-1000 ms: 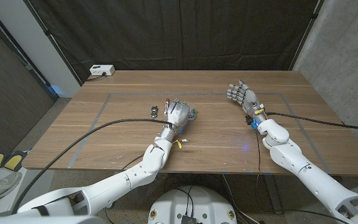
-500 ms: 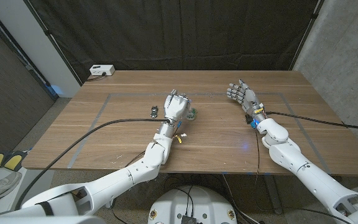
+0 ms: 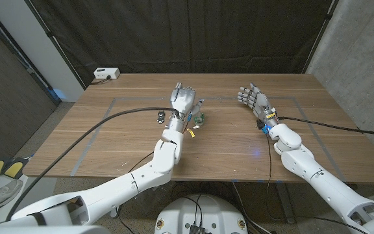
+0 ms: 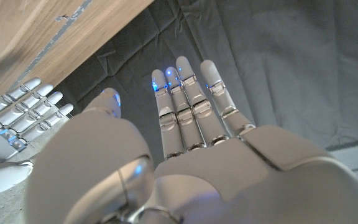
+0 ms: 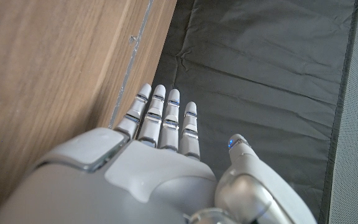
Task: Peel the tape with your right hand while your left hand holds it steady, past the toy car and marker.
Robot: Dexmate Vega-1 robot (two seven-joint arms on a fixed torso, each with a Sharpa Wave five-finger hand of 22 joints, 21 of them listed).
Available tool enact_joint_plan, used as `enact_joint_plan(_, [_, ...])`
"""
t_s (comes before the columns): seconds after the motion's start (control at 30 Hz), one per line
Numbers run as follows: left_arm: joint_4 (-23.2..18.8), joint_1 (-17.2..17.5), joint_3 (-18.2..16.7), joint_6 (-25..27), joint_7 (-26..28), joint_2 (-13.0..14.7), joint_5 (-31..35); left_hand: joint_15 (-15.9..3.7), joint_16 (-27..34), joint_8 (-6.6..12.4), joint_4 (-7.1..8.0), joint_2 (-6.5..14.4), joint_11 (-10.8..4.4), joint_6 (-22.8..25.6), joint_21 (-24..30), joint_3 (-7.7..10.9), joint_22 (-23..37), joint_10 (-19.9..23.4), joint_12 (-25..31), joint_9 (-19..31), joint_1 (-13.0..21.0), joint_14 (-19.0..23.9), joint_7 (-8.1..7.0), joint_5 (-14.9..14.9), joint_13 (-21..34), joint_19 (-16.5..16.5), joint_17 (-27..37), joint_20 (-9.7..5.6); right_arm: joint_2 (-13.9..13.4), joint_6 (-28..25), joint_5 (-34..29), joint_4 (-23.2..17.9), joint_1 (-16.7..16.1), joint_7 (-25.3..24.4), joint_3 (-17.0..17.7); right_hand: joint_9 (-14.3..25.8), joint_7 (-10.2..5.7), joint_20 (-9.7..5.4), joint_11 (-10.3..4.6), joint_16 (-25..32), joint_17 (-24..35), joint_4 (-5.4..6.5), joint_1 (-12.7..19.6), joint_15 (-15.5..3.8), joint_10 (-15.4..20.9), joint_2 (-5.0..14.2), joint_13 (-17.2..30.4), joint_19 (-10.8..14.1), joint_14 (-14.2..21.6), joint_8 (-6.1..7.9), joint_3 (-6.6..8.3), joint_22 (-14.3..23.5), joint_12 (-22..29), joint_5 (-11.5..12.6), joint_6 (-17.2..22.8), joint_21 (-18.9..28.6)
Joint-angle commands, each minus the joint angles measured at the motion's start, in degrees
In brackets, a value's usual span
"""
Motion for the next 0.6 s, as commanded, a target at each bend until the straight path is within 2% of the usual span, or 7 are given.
enact_joint_plan(0.03, [-14.1,-3.0,-1.8,-2.2,-44.9,6.1,-0.9,0.21,0.0,-0.02,-1.91,-0.1,-0.58,-0.9,-2.0,-0.02,1.1,-4.9,-0.3,-0.4,2.5,-6.0,-1.07,0.5,1.0,-9.3,2.6,1.83,0.4,1.5,0.8,1.9,0.3,1.8,0.2,0.3,0.16,-0.03,-0.09,-0.1,0.2,0.42,-0.5,-0.12,0.3,-0.11,0.3,0.3,0.3,-0.18,0.09,0.1,-0.2,0.4,0.6,-0.1])
enact_joint_plan(0.1, [-14.8,-3.5,-2.3,-3.4,-48.3,6.6,-1.3,0.30,0.4,-0.61,-2.52,-0.4,-0.73,-2.7,-2.1,-0.80,1.8,-6.6,-0.3,-0.7,2.7,-8.2,-1.51,0.6,1.4,-11.9,4.0,2.21,0.5,1.8,0.9,2.1,0.2,2.0,0.3,0.3,0.18,-0.07,-0.07,-0.1,0.2,0.44,-0.5,-0.08,0.3,-0.12,0.3,0.4,0.4,-0.18,0.08,0.1,-0.2,0.4,0.6,-0.1])
enact_joint_plan(0.23, [-15.2,-4.8,-3.4,-5.9,-54.9,7.4,-2.8,1.13,-0.2,-1.20,-3.29,-1.0,-0.60,-8.1,-1.9,-2.43,2.9,-12.7,-0.9,-1.3,2.8,-14.7,-3.87,1.1,2.2,-16.5,6.2,2.80,0.5,2.1,1.1,2.3,0.0,2.3,0.4,0.3,0.19,-0.07,-0.17,-0.1,0.2,0.50,-0.6,-0.07,0.3,-0.12,0.3,0.4,0.4,-0.20,0.07,0.1,-0.2,0.4,0.6,-0.1])
enact_joint_plan(0.33, [-15.3,-5.9,-3.7,-8.4,-58.5,8.1,-3.4,2.69,-2.1,-0.45,-3.75,-1.9,-0.12,-9.3,-2.9,-3.36,3.0,-17.5,-0.9,-1.8,3.0,-21.8,-7.10,1.6,2.8,-21.6,6.4,4.06,0.4,2.1,1.1,2.2,0.0,2.4,0.4,0.3,0.23,-0.13,-0.12,-0.1,0.2,0.55,-0.7,-0.14,0.3,-0.12,0.3,0.4,0.4,-0.20,0.06,0.1,-0.2,0.4,0.6,-0.2])
enact_joint_plan(0.5, [-15.5,-6.6,-4.4,-13.3,-60.4,9.6,-3.5,3.74,-2.9,0.23,-4.41,-2.4,-0.79,-8.6,-3.7,-3.79,2.8,-20.4,-0.6,-2.1,3.9,-26.7,-8.56,2.2,3.1,-24.7,6.4,4.87,0.3,1.8,1.2,2.0,-0.1,2.5,0.4,0.3,0.25,-0.12,-0.24,-0.2,0.2,0.64,-0.8,-0.14,0.3,-0.13,0.3,0.5,0.5,-0.21,0.05,0.1,-0.3,0.4,0.6,-0.2])
enact_joint_plan(0.57, [-15.6,-6.5,-5.0,-14.9,-60.4,9.9,-3.8,3.63,-3.1,0.79,-4.69,-2.4,-0.96,-7.3,-3.7,-3.82,2.8,-21.0,-0.5,-2.2,4.4,-28.4,-9.42,2.4,3.2,-24.8,6.3,4.95,0.2,1.7,1.2,1.9,-0.2,2.4,0.4,0.3,0.23,-0.16,-0.18,-0.2,0.2,0.67,-0.8,-0.19,0.3,-0.13,0.3,0.5,0.5,-0.22,0.04,0.1,-0.3,0.4,0.6,-0.3])
enact_joint_plan(0.6, [-15.8,-6.8,-5.4,-17.4,-60.3,11.0,-4.9,3.63,-3.2,0.90,-4.80,-2.4,-1.10,-7.1,-3.6,-3.84,2.7,-21.1,-0.3,-2.2,4.6,-29.0,-9.48,2.5,3.2,-24.6,6.2,4.73,0.2,1.6,1.2,1.7,-0.3,2.3,0.4,0.3,0.26,-0.14,-0.14,-0.2,0.2,0.68,-0.8,-0.16,0.4,-0.13,0.3,0.4,0.5,-0.21,0.04,0.1,-0.3,0.4,0.6,-0.3])
